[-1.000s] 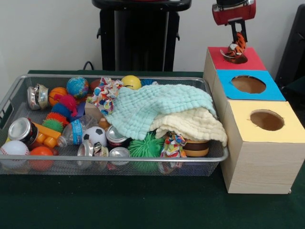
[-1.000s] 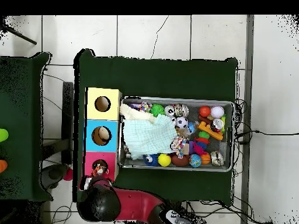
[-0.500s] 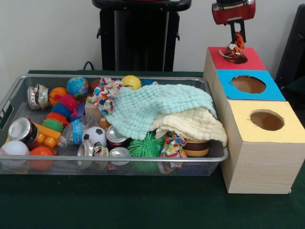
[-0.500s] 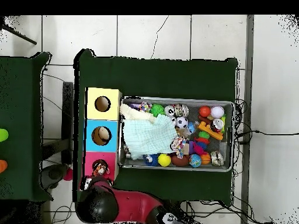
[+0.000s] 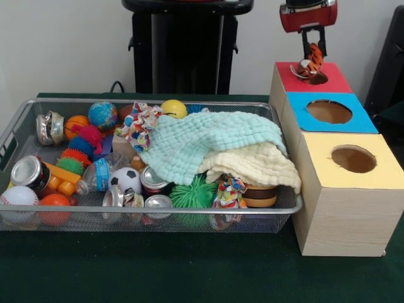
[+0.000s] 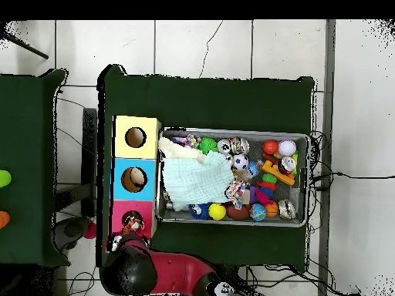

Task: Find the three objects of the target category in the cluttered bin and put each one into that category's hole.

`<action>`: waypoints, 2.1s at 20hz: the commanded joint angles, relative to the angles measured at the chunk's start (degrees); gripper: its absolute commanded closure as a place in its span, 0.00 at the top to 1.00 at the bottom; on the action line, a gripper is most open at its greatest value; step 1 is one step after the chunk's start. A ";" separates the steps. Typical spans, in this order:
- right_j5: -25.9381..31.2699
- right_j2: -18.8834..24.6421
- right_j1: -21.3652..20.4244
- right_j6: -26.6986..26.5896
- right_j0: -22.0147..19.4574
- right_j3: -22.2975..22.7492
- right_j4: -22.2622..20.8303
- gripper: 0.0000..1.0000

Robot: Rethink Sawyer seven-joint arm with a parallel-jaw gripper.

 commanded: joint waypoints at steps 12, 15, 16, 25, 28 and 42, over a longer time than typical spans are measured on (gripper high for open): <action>2.45 -2.95 -0.11 6.14 0.36 -8.62 -1.48 1.00; 3.84 -4.95 -0.73 5.00 1.72 -9.50 -1.51 1.00; 4.34 -5.47 -0.92 4.34 2.05 -9.91 -1.79 1.00; 18.08 -15.24 -0.62 -3.44 6.18 -21.20 -12.80 1.00; 19.70 -14.44 0.31 -3.12 4.86 -23.02 -15.86 1.00; 21.86 -13.12 3.62 -2.88 1.29 -29.14 -27.98 1.00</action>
